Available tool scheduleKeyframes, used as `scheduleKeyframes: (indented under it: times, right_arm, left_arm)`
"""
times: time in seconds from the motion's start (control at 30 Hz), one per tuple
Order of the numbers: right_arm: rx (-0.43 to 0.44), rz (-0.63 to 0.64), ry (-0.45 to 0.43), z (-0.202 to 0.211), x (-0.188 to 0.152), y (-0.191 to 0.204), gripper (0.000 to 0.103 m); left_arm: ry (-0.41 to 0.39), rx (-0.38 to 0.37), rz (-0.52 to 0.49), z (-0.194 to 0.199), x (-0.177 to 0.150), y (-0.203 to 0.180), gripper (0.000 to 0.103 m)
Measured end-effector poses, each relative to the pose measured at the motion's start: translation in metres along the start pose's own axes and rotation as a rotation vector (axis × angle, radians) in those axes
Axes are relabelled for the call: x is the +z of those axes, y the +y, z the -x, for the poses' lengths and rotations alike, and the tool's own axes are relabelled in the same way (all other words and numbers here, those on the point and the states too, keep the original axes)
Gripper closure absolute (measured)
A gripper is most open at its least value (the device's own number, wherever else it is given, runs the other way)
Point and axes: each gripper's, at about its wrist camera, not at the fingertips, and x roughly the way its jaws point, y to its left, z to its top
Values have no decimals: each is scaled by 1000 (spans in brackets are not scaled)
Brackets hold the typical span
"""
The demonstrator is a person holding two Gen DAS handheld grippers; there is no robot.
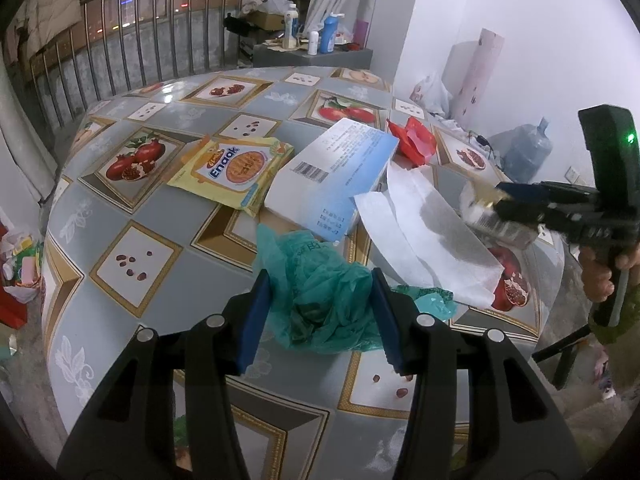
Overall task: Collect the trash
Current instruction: 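Lift green bag with left tool while right tool carries tissue pack toward wastebasket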
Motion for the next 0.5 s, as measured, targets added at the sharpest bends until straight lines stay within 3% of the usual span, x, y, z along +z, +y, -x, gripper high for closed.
scheduleKeyframes:
  times: [0.17,0.33,0.5]
  right_arm:
    - [-37,-40,-33,9,-2,-7,48]
    - [-200,27,79,-7,-18,-10,48]
    - [-217,30,94,-8,-23,-10,42]
  left_arm:
    - [-3,1,-4,2,1,-1,56]
    - [-3,2,-2,2,1,0,56]
    - [-3,3,-3,2,1,0,56]
